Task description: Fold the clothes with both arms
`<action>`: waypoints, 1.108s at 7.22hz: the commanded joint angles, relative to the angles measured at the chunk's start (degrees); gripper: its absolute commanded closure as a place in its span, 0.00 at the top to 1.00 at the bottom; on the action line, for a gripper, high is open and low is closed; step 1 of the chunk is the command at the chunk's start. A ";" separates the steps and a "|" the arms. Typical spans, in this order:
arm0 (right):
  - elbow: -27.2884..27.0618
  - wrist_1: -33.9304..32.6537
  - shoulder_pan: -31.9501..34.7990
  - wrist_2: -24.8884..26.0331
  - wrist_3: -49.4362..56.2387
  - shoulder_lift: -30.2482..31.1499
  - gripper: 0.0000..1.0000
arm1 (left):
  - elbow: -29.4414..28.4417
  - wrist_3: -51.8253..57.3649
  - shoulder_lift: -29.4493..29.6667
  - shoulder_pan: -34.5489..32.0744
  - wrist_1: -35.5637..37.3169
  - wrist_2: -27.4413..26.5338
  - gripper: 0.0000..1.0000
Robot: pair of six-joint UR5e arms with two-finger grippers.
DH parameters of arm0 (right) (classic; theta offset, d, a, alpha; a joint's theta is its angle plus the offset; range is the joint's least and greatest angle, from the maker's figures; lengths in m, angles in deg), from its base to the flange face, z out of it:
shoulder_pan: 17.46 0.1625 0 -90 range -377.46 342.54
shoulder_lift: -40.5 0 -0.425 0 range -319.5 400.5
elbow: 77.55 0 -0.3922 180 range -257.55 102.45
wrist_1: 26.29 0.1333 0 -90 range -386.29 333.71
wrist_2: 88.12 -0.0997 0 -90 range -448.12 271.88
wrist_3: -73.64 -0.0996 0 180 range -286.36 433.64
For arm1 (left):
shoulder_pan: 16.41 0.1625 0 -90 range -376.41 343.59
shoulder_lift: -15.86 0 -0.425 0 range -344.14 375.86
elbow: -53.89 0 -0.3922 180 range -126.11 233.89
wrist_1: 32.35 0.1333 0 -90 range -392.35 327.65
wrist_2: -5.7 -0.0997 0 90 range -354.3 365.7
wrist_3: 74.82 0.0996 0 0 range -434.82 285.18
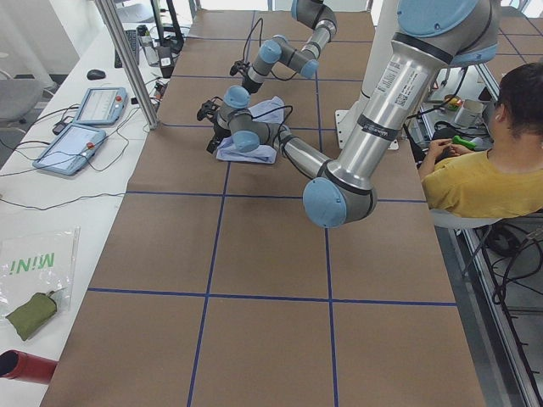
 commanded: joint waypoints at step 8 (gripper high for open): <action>-25.85 -14.65 43.53 -41.39 69.22 35.76 1.00 | 10.91 42.96 -33.53 -33.49 2.61 19.89 1.00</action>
